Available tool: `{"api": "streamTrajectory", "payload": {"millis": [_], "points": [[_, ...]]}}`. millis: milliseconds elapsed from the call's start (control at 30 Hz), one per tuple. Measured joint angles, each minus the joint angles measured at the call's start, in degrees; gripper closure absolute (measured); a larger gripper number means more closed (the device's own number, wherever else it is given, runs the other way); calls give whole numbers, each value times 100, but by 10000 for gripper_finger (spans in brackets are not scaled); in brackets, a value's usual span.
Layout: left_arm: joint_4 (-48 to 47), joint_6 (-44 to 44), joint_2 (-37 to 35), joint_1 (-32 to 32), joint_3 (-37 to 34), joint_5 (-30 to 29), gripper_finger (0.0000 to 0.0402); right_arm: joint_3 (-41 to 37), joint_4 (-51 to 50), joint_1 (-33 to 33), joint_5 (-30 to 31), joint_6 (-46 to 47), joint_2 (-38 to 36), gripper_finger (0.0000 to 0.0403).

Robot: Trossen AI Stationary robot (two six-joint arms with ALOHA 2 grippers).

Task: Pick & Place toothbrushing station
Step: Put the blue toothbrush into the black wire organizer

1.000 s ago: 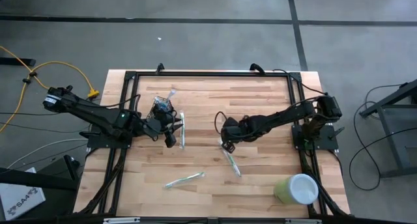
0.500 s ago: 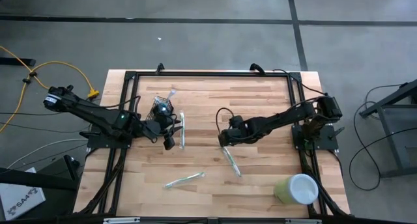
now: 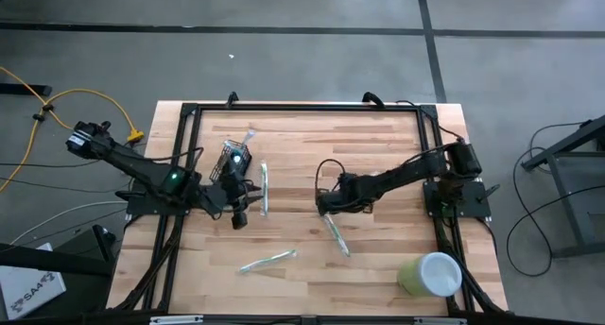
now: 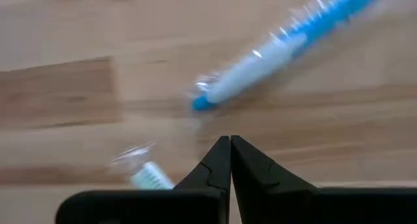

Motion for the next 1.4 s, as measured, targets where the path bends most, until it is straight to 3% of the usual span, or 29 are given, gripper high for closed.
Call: {"api": "streamTrajectory", "payload": {"millis": [333, 533, 733, 1033, 1133, 1400], "points": [[-102, 176, -2, -523, 0, -7, 295, -2, 62, 104, -397, 1320, 144, 400], [-171, 455, -2, -781, 0, -11, 295, -3, 225, 344, -263, 1165, 46, 400], [-316, 459, -2, -986, 0, -12, 295, -2, 554, 500, 364, -579, -162, 400], [-329, 646, -2, -1195, 0, -9, 295, 0, 1043, 277, -404, -5097, -409, 400], [-323, 647, -2, -1195, 0, -9, 295, -2, 998, 230, -392, -6261, -401, 400], [-321, 624, -2, -1193, 0, -9, 295, -2, 875, 128, -544, -6917, -401, 400]]}}
